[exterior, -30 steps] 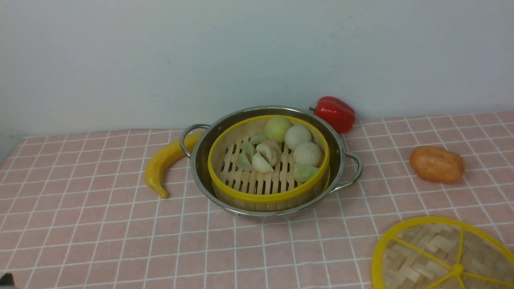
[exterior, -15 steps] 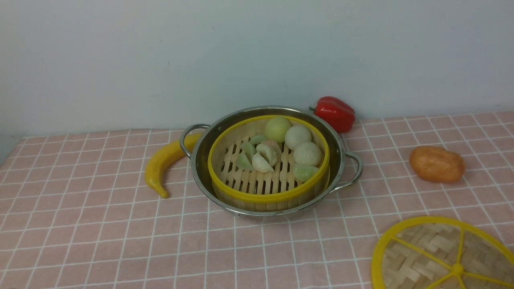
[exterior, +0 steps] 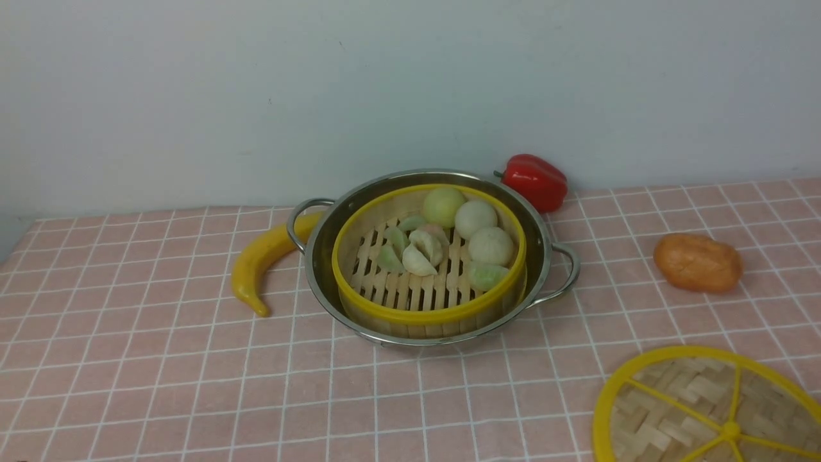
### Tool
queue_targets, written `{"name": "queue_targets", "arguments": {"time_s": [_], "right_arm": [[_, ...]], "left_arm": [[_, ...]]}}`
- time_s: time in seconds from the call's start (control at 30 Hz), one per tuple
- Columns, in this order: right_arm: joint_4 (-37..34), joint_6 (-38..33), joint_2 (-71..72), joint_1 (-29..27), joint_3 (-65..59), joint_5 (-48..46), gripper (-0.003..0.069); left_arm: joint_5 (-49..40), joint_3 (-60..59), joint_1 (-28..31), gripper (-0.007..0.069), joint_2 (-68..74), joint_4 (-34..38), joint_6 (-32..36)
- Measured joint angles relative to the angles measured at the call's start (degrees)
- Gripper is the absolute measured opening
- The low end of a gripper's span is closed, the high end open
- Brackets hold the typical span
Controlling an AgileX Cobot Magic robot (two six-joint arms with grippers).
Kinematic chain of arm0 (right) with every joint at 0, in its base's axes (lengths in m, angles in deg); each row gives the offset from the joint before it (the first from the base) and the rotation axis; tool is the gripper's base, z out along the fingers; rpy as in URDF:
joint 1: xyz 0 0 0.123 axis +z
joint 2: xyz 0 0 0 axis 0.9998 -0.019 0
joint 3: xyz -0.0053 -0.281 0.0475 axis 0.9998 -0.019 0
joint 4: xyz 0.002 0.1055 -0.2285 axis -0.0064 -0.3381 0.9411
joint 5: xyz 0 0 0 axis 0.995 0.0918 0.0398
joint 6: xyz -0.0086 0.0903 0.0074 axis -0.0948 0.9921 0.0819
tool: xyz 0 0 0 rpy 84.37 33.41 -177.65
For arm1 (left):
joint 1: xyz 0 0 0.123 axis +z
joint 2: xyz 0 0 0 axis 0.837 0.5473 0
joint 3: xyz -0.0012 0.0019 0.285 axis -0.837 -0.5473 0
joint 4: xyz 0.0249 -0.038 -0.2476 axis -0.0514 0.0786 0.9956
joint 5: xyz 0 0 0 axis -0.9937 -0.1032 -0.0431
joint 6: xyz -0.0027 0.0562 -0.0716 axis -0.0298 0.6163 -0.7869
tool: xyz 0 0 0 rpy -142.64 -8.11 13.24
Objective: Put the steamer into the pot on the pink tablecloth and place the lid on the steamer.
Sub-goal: 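Move the gripper down to the bamboo steamer lid and grasp its center knob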
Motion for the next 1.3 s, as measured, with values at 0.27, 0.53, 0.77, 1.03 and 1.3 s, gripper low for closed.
{"name": "queue_targets", "arguments": {"time_s": [0.27,0.53,0.77,1.03,1.3], "right_arm": [[0.0,0.0,0.0,0.0,0.0,0.0,0.0242],[0.0,0.0,0.0,0.0,0.0,0.0,0.0242],[0.0,0.0,0.0,0.0,0.0,0.0,0.0242],[-1.6,0.5,0.0,0.0,0.0,0.2,0.0242],[-5.5,2.6,0.0,0.0,1.9,8.8,0.0242]], "left_arm": [[0.0,0.0,0.0,0.0160,-0.1,0.0,0.0],[0.0,0.0,0.0,0.0166,-0.1,0.0,0.0],[0.0,0.0,0.0,0.0176,-0.1,0.0,0.0],[0.0,0.0,0.0,0.0191,-0.1,0.0,0.0],[0.0,0.0,0.0,0.0202,-0.1,0.0,0.0]]}}
